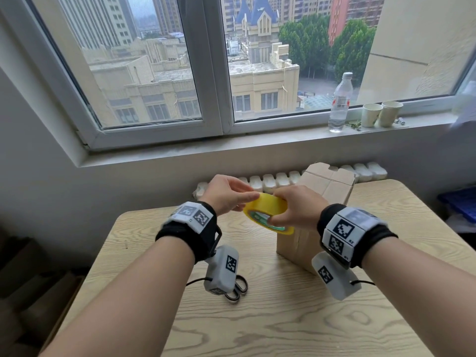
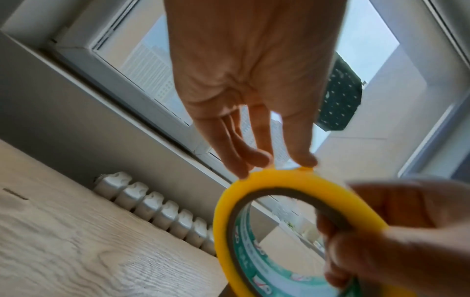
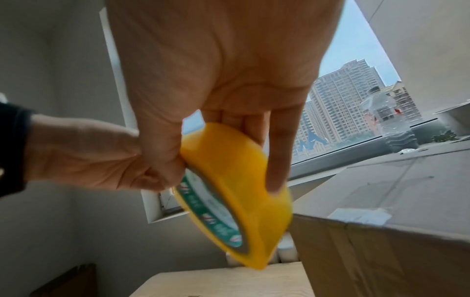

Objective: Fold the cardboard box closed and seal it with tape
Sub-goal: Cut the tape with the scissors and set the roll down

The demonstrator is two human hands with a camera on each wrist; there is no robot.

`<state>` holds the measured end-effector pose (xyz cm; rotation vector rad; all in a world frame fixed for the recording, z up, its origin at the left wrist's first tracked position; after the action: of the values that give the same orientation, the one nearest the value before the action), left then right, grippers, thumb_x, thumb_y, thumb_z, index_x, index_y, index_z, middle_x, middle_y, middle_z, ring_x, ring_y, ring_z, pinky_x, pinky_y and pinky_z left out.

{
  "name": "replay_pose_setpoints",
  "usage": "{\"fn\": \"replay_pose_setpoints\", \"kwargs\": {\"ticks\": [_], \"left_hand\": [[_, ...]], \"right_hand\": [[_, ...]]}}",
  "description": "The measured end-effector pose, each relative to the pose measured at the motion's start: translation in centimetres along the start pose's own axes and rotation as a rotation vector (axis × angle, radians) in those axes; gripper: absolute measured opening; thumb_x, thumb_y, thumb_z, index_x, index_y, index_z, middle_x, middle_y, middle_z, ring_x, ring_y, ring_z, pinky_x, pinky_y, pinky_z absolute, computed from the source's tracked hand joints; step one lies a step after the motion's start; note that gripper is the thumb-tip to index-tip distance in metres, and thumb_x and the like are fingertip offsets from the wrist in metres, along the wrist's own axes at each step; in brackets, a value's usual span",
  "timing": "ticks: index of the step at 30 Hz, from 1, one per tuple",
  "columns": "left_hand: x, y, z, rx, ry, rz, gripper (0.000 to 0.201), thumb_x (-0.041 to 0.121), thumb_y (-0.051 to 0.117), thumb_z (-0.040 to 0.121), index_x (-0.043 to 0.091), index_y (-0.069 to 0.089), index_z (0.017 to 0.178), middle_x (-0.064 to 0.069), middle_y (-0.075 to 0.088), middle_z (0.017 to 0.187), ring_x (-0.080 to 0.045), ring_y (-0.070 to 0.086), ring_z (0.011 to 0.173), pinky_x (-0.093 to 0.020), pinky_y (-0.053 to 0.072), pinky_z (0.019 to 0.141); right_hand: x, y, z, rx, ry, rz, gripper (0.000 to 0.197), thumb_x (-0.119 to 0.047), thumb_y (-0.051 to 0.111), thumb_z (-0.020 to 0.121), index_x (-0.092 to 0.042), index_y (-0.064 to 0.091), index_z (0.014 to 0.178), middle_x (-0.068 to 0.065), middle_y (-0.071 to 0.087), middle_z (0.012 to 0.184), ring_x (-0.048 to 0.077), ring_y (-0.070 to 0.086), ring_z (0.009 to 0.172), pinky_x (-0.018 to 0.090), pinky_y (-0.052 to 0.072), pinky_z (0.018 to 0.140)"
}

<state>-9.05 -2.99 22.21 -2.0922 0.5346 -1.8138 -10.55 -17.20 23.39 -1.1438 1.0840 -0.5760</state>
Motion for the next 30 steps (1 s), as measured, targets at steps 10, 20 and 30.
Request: {"fn": "replay_pose_setpoints", "kwargs": {"ticks": [10, 20, 30], "left_hand": [[1.5, -0.2, 0.1, 0.215, 0.024, 0.283, 0.013, 0.009, 0.071, 0.077, 0.021, 0.077, 0.075, 0.000, 0.072, 0.073, -0.018, 0.070, 0.079, -0.035, 0.059, 0.081], [2.5, 0.2, 0.5, 0.195, 0.050, 0.503, 0.011, 0.011, 0.068, 0.077, 0.018, 0.076, 0.072, -0.003, 0.073, 0.071, -0.019, 0.070, 0.077, -0.036, 0.059, 0.079], [1.7, 1.0, 0.4, -0.091, 0.168, 0.320, 0.062, -0.007, 0.067, 0.076, 0.021, 0.052, 0.129, 0.002, 0.057, 0.112, -0.017, 0.064, 0.072, -0.025, 0.055, 0.055]], "right_hand": [[-0.8, -1.3, 0.2, 0.129, 0.062, -0.245, 0.034, -0.052, 0.065, 0.071, -0.026, 0.062, 0.093, -0.005, 0.057, 0.081, 0.017, 0.053, 0.077, 0.028, 0.038, 0.066], [-1.7, -1.6, -0.3, 0.123, -0.007, -0.326, 0.039, -0.050, 0.064, 0.078, -0.025, 0.059, 0.107, -0.005, 0.052, 0.084, 0.016, 0.048, 0.076, 0.027, 0.036, 0.067], [3.2, -0.2, 1.2, 0.036, 0.095, 0.483, 0.040, -0.021, 0.081, 0.071, -0.013, 0.062, 0.105, 0.007, 0.065, 0.097, 0.025, 0.065, 0.092, 0.039, 0.055, 0.079]]}}
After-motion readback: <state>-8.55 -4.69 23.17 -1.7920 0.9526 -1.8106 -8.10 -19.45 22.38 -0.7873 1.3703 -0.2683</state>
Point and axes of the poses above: each hand's wrist, its own z-axis towards the middle knuckle, its own y-axis out of the palm, x = y × z, the point moved 10 cm from there along z, towards the middle knuckle
